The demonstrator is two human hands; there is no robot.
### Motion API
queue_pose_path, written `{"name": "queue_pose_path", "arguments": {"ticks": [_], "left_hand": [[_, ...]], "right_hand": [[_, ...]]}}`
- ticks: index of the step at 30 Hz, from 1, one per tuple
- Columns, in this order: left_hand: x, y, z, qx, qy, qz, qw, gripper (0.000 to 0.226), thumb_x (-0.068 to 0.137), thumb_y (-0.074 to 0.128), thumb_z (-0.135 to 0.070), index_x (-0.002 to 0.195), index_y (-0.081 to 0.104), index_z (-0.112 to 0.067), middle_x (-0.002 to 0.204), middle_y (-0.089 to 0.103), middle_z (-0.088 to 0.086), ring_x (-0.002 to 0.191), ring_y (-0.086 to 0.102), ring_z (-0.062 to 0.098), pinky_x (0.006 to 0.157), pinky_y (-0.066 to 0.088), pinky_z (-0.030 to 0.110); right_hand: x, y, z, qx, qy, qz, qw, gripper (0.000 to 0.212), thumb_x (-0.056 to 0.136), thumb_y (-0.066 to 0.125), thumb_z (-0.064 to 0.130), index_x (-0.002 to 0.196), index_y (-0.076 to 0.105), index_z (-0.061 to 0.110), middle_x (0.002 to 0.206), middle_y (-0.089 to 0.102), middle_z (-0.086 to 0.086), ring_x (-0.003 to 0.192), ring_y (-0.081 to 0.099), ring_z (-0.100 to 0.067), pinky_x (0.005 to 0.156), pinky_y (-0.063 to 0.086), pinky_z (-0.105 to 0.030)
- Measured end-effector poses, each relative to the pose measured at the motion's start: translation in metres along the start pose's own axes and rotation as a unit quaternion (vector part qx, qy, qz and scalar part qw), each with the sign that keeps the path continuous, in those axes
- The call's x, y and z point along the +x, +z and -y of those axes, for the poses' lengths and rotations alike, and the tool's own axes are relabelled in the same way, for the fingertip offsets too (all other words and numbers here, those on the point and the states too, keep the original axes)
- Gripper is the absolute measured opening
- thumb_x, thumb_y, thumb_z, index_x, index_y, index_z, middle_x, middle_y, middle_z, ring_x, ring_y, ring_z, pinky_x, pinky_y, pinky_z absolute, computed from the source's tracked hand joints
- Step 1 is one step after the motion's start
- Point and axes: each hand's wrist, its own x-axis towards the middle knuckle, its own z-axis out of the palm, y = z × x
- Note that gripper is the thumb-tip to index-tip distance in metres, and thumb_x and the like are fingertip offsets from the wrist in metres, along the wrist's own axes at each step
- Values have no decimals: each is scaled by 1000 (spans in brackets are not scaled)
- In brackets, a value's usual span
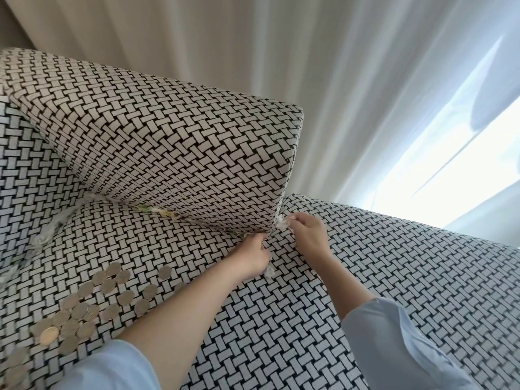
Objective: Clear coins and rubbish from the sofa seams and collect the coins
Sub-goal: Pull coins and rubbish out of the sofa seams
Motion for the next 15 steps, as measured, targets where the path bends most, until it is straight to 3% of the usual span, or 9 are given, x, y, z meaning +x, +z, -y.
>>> {"name": "queue_pose_path", "arguments": {"ticks": [2,4,6,8,9,11,13,15], "left_hand": [[-3,0,0,-17,6,5,1000,53,101,38,-20,151,25,-29,144,41,4,88,61,19,56,49,24],[-6,-1,2,-38,9,11,999,54,101,38,-15,151,26,-31,136,44,0,71,51,7,44,40,16],[-10,-3,3,-63,10,19,998,55,100,37,-11,150,26,-32,139,42,0,68,47,4,44,38,15],[-12,-5,4,-57,11,19,998,45,102,35,-18,145,34,-31,142,43,-1,73,49,2,56,42,17],[-12,-5,5,-47,11,16,999,38,103,34,-24,140,41,-30,139,46,-3,79,51,4,65,45,21],[-9,-3,5,-32,9,16,999,38,102,32,-41,135,46,-28,136,50,-2,95,47,8,83,40,27],[-7,1,4,-26,2,20,999,45,99,34,-51,135,47,-28,124,57,-2,92,48,9,81,41,30],[-4,4,2,-24,5,14,1000,37,96,37,-55,119,56,-32,109,64,-2,88,59,14,84,51,38]], "right_hand": [[-8,-5,3,42,9,34,999,25,86,51,14,67,53,-3,51,34,4,48,27,-14,47,23,-25],[-15,-9,9,12,25,149,988,24,82,51,13,59,48,8,50,33,5,46,26,-13,45,24,-23],[-13,-17,17,-9,83,304,949,27,85,50,17,58,54,15,47,32,6,41,25,-12,40,23,-20],[-8,-23,22,-25,124,391,912,41,92,38,28,68,68,12,48,28,4,42,23,-15,41,24,-19],[-6,-25,23,-26,136,389,911,48,94,33,30,73,70,10,48,27,4,43,23,-16,42,26,-19],[-2,-22,24,-13,132,294,947,41,91,35,26,66,65,11,47,30,4,44,28,-17,45,30,-22],[2,-18,21,-46,62,133,988,27,85,45,23,61,55,16,49,38,5,47,35,-18,51,35,-28],[10,-14,16,-158,-12,16,987,15,85,50,27,73,59,22,60,50,9,52,45,-14,55,38,-28]]}}
